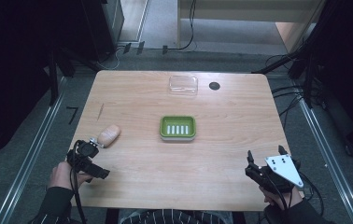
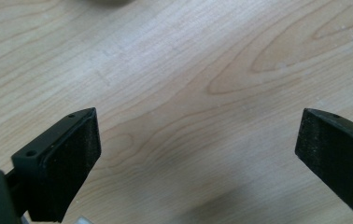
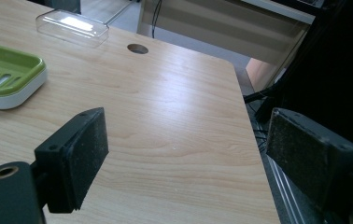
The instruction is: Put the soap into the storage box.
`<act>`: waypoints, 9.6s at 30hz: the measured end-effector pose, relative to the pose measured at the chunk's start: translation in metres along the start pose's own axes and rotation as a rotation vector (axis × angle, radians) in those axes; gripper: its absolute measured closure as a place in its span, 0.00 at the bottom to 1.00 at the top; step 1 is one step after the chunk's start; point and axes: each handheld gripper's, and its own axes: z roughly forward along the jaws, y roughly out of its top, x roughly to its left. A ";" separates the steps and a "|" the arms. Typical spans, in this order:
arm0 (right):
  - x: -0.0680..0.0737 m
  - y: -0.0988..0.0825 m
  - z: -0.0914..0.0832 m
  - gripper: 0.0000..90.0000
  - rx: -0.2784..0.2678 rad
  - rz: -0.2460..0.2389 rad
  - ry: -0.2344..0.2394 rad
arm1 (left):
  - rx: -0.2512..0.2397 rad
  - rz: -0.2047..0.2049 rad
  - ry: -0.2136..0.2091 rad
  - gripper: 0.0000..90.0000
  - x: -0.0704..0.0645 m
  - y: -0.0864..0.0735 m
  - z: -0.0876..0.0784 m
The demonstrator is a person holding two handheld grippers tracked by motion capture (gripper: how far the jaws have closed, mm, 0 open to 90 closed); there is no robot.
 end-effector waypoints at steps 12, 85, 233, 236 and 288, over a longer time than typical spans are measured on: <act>0.001 0.001 0.004 0.15 0.021 -0.007 0.013 | -0.010 0.009 0.011 0.00 0.007 0.016 -0.003; 0.002 0.002 0.005 0.15 0.018 -0.012 0.014 | -0.007 0.097 -0.028 0.00 0.043 0.115 0.022; -0.008 -0.006 -0.006 0.15 0.029 0.014 -0.031 | -0.085 0.509 -0.075 0.37 -0.044 0.190 -0.006; -0.008 -0.006 -0.006 0.15 0.031 0.015 -0.033 | -0.084 0.520 -0.077 0.37 -0.046 0.191 -0.006; -0.015 -0.013 -0.019 0.15 0.045 0.033 -0.082 | -0.120 0.747 -0.105 0.37 -0.098 0.235 -0.001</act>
